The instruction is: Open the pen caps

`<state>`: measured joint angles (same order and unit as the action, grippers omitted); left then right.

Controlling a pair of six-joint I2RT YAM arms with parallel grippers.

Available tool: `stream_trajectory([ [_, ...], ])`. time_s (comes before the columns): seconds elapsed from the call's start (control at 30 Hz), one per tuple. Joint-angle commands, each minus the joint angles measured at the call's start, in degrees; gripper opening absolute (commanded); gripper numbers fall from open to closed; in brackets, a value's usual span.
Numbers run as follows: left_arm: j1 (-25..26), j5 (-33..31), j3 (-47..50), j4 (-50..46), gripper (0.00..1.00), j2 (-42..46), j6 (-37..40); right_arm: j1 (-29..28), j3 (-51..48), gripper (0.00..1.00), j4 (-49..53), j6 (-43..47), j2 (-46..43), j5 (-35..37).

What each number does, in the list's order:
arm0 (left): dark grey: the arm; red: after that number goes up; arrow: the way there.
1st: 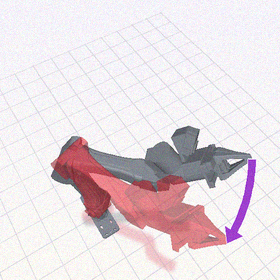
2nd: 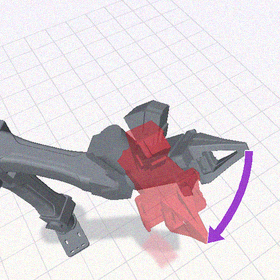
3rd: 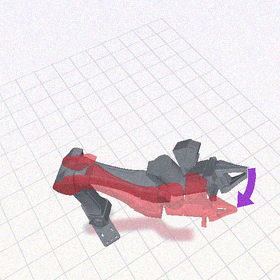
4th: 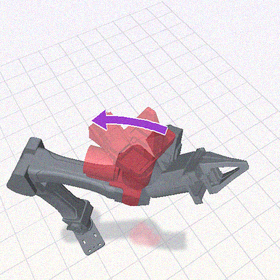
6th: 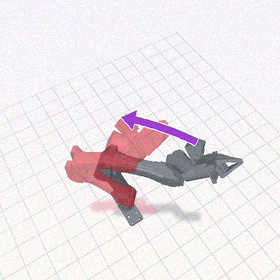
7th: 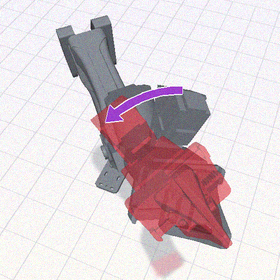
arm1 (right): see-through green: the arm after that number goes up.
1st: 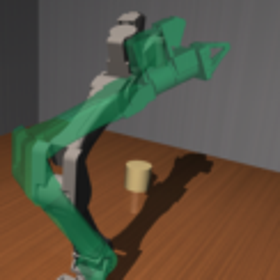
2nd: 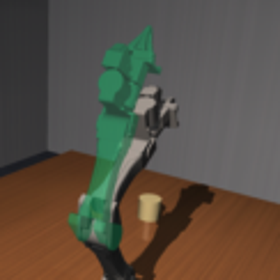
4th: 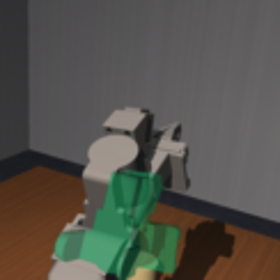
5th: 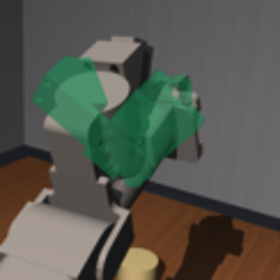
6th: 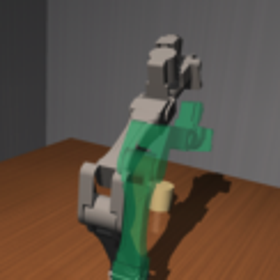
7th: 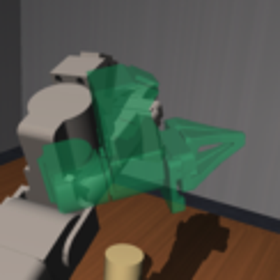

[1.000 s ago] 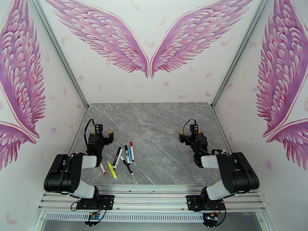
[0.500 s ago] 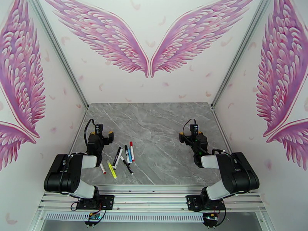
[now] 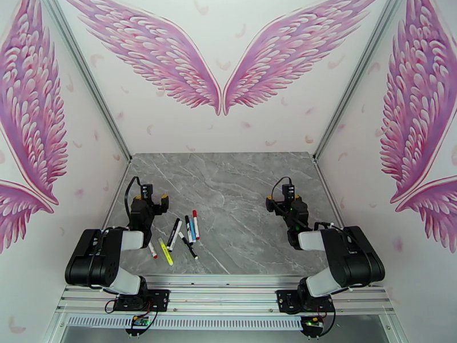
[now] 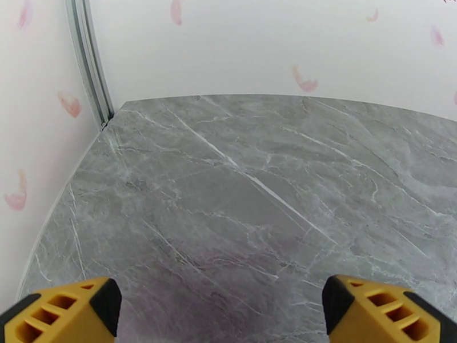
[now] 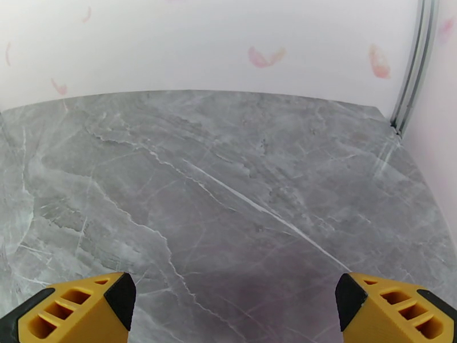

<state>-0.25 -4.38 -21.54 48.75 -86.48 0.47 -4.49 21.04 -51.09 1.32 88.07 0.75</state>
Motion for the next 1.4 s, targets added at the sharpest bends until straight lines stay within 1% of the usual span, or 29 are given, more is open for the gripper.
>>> stream_trajectory([
  [0.0,1.0,-2.8,-0.7,-4.4,0.99,5.3,0.2,0.3,-0.1,0.99,1.5,-0.2,-3.6,-1.2],
  [0.13,2.2,-7.4,-3.9,-18.2,0.99,13.5,-2.1,0.2,1.6,0.99,10.2,-1.0,-10.4,1.0],
  [0.17,3.0,-9.8,-4.8,-21.5,0.99,15.6,-2.8,0.2,2.3,0.99,13.6,-1.5,-12.5,1.4],
  [0.23,4.7,-14.0,-6.9,-28.9,0.99,19.6,-4.9,0.1,3.9,0.99,19.8,-3.0,-16.6,1.0],
  [0.3,6.5,-16.0,-9.8,-37.4,0.99,22.9,-7.5,0.1,5.9,0.99,26.2,-5.7,-20.5,-0.3],
  [0.37,8.6,-18.0,-13.5,-48.0,0.99,25.4,-12.2,0.1,9.3,0.99,35.2,-8.9,-23.5,-4.2],
  [0.47,11.9,-21.4,-18.2,-62.9,0.99,27.5,-17.6,-0.1,13.6,0.99,45.1,-14.2,-25.0,-7.8],
  [0.57,14.6,-23.3,-19.8,-73.4,0.99,30.3,-24.6,-0.3,15.5,0.99,50.3,-18.0,-26.4,-11.5],
  [0.63,14.8,-24.1,-20.4,-80.7,0.99,32.1,-30.5,-1.0,16.9,0.99,53.7,-20.6,-27.5,-12.4],
  [0.67,14.8,-25.2,-20.5,-84.8,0.99,32.7,-34.6,-1.5,17.6,0.99,55.4,-21.1,-28.1,-14.1],
  [0.7,14.5,-25.3,-20.6,-87.9,0.99,33.1,-36.9,-1.8,18.2,0.99,56.6,-21.3,-28.7,-15.6],
  [0.77,14.1,-24.3,-20.9,-94.1,0.99,33.3,-39.9,-2.9,18.2,0.99,58.5,-23.4,-30.5,-15.7],
  [0.87,13.7,-21.4,-19.6,-98.2,0.98,33.2,-42.5,-4.5,17.6,0.99,60.7,-25.1,-33.4,-13.6],
  [1.07,12.5,-15.0,-16.3,-100.2,0.96,31.9,-47.7,-8.3,18.0,0.99,65.4,-26.5,-35.1,-15.6],
  [1.17,11.3,-13.7,-15.7,-100.8,0.92,28.9,-48.6,-10.8,18.4,0.99,68.0,-26.3,-34.9,-16.2],
  [1.2,11.1,-12.9,-15.5,-100.5,0.91,27.9,-48.6,-11.6,18.3,0.99,68.2,-26.3,-34.9,-16.9],
  [1.37,9.5,-9.3,-14.1,-97.2,0.82,24.0,-47.8,-16.4,17.3,0.99,67.5,-27.0,-34.8,-19.1],
])
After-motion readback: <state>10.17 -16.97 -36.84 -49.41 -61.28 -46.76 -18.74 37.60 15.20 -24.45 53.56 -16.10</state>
